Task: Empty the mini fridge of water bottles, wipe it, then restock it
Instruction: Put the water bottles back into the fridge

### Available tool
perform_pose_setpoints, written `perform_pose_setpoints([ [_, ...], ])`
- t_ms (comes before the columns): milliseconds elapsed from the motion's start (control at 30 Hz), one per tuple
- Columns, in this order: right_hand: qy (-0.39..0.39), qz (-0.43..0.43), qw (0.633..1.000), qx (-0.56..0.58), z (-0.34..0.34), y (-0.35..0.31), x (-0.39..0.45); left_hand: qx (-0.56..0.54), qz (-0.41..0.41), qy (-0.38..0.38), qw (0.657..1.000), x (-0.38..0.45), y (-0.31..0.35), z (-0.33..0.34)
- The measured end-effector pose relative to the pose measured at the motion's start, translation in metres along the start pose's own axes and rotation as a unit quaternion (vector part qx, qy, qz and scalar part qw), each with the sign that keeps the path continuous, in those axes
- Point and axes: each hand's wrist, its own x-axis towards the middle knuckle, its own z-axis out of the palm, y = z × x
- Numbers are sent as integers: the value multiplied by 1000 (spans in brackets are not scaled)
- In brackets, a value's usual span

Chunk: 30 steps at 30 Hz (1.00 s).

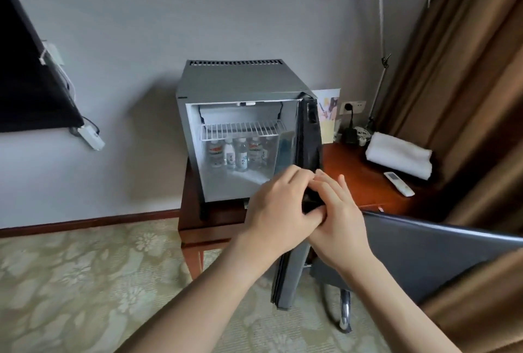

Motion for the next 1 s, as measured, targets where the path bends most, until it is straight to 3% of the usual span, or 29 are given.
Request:
perform_pose_setpoints([
  [133, -50, -50, 997, -2, 57, -30, 34, 32, -46, 60, 997, -1, -62, -23],
  [300, -77, -95, 992, -39, 125, -54, 93, 109, -40, 172, 978, 16, -151, -34],
  [600, -40, -83, 993, -73, 232, -62, 200, 155, -68, 203, 964, 96, -285, -41],
  [1000, 4, -90, 990, -111, 274, -44, 251, 117, -43, 251, 960, 148, -333, -25],
])
